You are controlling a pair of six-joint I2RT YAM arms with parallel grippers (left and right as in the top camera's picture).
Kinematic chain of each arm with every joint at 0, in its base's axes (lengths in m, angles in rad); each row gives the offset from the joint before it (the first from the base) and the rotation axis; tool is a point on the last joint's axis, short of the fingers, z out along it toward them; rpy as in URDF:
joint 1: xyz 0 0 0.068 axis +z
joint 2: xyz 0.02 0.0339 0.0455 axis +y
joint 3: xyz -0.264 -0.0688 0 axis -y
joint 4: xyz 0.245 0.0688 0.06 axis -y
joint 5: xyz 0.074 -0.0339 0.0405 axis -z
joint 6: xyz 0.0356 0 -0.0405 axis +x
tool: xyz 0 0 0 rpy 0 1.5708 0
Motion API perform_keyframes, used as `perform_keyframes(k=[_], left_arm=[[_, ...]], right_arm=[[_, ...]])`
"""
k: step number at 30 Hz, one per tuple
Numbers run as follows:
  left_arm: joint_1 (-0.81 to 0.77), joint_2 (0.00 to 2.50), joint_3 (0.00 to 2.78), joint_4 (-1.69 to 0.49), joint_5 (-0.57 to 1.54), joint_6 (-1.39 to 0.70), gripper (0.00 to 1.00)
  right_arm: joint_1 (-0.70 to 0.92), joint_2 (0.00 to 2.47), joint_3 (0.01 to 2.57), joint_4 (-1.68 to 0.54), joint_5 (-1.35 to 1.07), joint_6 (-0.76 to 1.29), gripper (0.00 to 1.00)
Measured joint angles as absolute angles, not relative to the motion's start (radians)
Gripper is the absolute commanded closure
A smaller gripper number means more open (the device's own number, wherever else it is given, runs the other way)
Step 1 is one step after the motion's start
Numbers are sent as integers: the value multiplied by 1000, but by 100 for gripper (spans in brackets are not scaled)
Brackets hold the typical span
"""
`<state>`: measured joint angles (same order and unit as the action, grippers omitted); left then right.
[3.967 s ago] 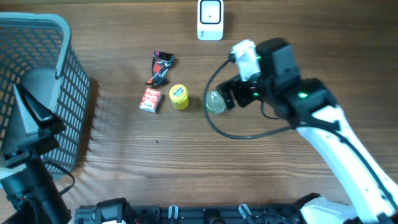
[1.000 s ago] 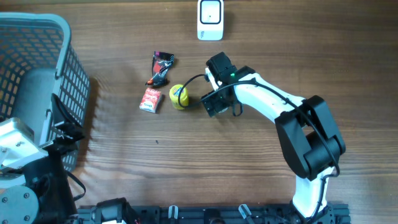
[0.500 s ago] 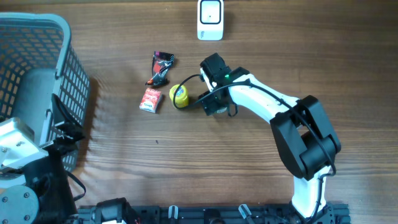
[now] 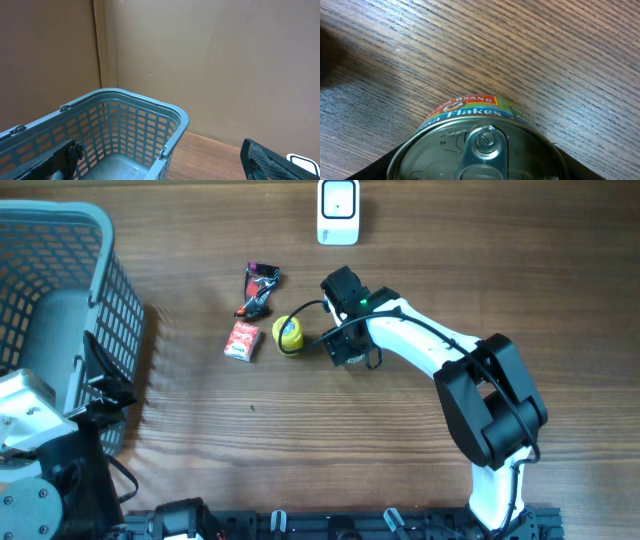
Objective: Scan the item barcode
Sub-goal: 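Lift the tin with the right gripper and turn its label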
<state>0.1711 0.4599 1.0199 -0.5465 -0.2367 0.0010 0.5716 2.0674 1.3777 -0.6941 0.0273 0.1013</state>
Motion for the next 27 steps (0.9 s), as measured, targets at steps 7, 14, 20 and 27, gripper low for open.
perform_keyframes(k=[7, 14, 20, 27], left_arm=[[171, 460, 1020, -589, -237, 1, 0], [171, 460, 1020, -646, -237, -38, 0], [171, 460, 1020, -671, -237, -44, 0], [171, 460, 1020, -731, -237, -132, 0]], right_arm=[[573, 2067, 1385, -745, 20, 166, 35], [572, 2085, 1439, -913, -128, 262, 36], [573, 2138, 1513, -1135, -288, 324, 39], [573, 2144, 1533, -1187, -582, 340, 43]])
